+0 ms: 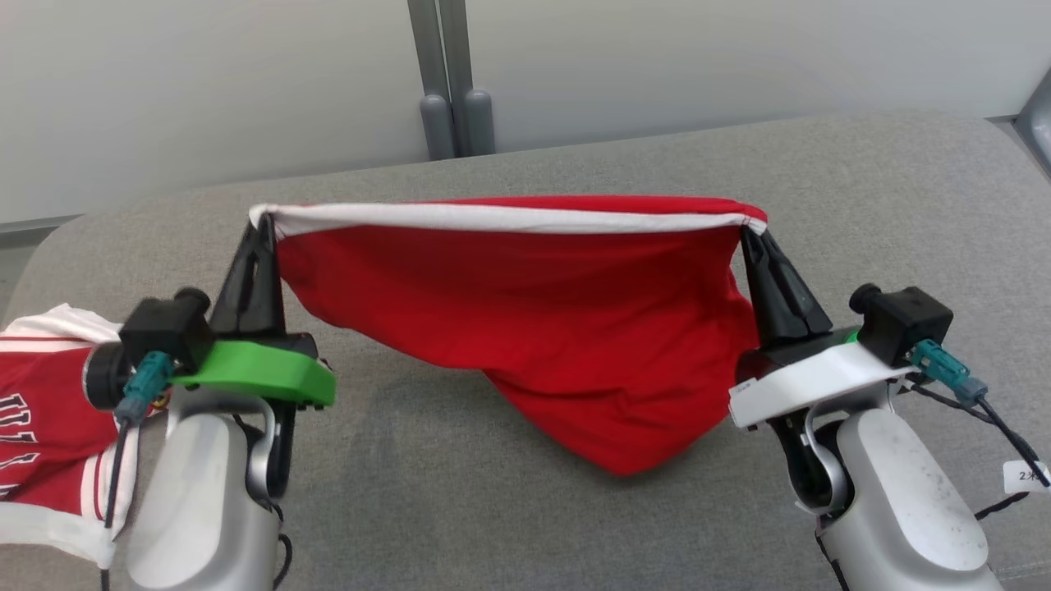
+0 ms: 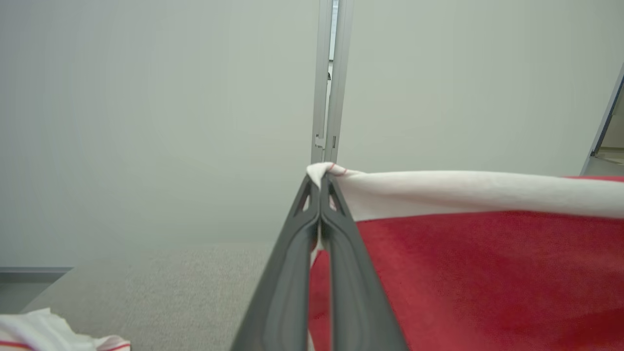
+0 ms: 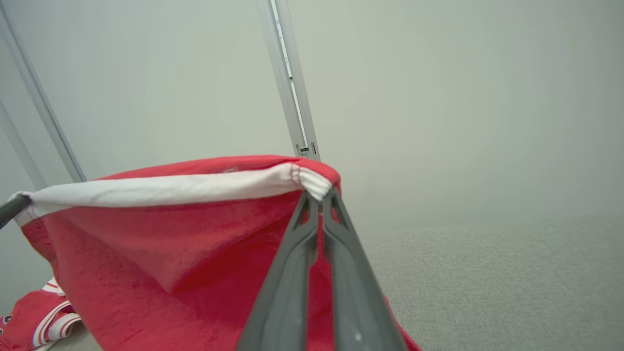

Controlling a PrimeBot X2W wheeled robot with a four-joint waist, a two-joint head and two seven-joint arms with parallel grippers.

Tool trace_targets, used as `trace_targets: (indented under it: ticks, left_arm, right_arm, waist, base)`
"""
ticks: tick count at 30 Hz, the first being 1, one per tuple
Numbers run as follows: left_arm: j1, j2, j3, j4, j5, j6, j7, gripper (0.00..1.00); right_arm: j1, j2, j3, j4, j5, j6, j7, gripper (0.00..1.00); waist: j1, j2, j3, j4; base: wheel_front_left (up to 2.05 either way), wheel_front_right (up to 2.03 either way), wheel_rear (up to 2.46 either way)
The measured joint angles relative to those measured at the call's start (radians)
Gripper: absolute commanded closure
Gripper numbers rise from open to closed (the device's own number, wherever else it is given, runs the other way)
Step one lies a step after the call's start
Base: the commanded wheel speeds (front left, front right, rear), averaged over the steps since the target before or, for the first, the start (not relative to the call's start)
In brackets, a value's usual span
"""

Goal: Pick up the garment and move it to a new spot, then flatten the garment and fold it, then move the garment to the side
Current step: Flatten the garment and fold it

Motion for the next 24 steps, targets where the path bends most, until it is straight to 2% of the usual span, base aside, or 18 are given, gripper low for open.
trace_targets:
  ticks: [5, 11, 17, 24]
  left_arm:
    - [-0.105, 0.035, 0.019, -0.025, 0.043, -0.019, 0.0, 1.0]
    - [-0.256, 0.05, 0.01, -0.018, 0.066, -0.028, 0.0, 1.0]
    - [-0.428, 0.058, -0.014, 0.038, 0.103, -0.035, 0.0, 1.0]
    - [-0.726, 0.075, -0.003, 0.096, 0.13, -0.024, 0.0, 1.0]
  right_arm:
    - [-0.069, -0.029, -0.011, -0.01, 0.004, 0.0, 0.0, 1.0]
    - [-0.225, -0.054, -0.029, 0.006, -0.015, 0.001, 0.0, 1.0]
    - [-0.416, -0.062, -0.048, 0.058, -0.038, 0.001, 0.0, 1.0]
    - [-0.713, -0.081, -0.078, 0.159, -0.115, 0.001, 0.0, 1.0]
  waist:
    - [0.0, 0.0, -0.005, -0.005]
    - [0.0, 0.0, 0.049, -0.005]
    - [0.0, 0.0, 0.16, 0.0]
    - [0.0001, 0.0, 0.316, 0.02]
  base:
    - [0.0, 0.0, 0.0]
    - [0.0, 0.0, 0.0]
    - [0.0, 0.0, 0.0]
    - [0.0, 0.0, 0.0]
